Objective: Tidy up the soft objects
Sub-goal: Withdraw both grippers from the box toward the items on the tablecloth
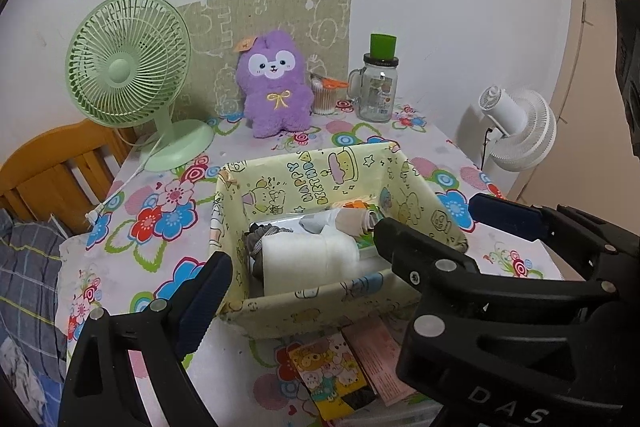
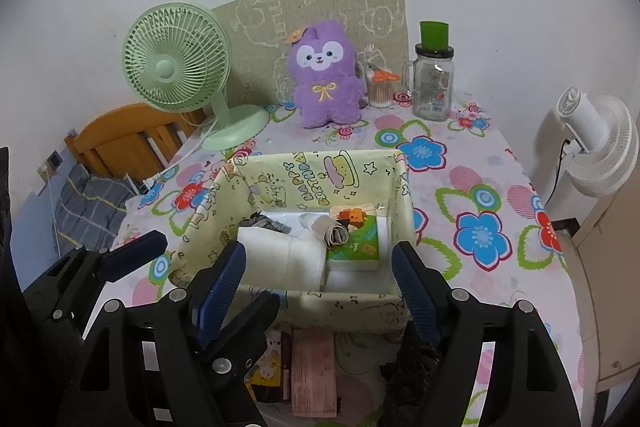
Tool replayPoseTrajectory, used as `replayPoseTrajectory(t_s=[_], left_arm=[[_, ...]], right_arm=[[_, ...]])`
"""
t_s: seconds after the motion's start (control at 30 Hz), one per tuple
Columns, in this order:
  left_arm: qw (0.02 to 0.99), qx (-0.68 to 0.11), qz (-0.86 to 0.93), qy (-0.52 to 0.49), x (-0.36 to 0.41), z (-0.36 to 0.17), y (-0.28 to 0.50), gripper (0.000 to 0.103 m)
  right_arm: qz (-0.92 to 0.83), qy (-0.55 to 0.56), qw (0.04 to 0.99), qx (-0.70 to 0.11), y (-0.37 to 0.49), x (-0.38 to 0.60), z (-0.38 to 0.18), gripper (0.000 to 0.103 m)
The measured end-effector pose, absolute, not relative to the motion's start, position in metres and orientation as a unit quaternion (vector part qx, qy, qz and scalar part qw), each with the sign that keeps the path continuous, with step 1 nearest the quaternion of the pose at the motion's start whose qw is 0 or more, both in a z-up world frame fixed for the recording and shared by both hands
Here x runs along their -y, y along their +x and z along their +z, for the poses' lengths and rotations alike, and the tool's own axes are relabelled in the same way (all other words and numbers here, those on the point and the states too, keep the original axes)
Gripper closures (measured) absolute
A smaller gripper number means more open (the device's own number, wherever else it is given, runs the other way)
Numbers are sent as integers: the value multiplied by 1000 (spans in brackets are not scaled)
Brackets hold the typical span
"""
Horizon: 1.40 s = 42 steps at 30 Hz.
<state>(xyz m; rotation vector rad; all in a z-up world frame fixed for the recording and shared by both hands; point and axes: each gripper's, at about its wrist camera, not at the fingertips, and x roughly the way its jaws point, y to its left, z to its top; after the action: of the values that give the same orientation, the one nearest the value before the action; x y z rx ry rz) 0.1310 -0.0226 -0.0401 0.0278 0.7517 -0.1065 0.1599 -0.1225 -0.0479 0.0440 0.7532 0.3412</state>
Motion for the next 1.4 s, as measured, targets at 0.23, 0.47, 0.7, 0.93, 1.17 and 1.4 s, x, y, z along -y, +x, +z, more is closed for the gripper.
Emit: replayPoseTrajectory(t_s=[0.23,0.47,0.7,0.93,1.17,1.4], left_arm=[[932,-359,-51,12,26,-34,117,8],[935,-351,-52,14,32,-28,101,8],[939,-340,-55,19,39,-21,85,7],[941,-334,-58,20,44,-19,72,5],[943,-326,-58,22,48,-17,58,0],[943,-328,-62,20,53,-21,48,0]], right_arm=[[159,18,921,-356,145,126,-42,24],[155,16,926,-345,127,131,-34,22],[149,16,931,-333,112,136,-28,19],[141,6,937,-320,96,141,-23,17],[137,-1,942,-307,80,145,-20,15],[127,-6,945,-300,67,152,-20,12]])
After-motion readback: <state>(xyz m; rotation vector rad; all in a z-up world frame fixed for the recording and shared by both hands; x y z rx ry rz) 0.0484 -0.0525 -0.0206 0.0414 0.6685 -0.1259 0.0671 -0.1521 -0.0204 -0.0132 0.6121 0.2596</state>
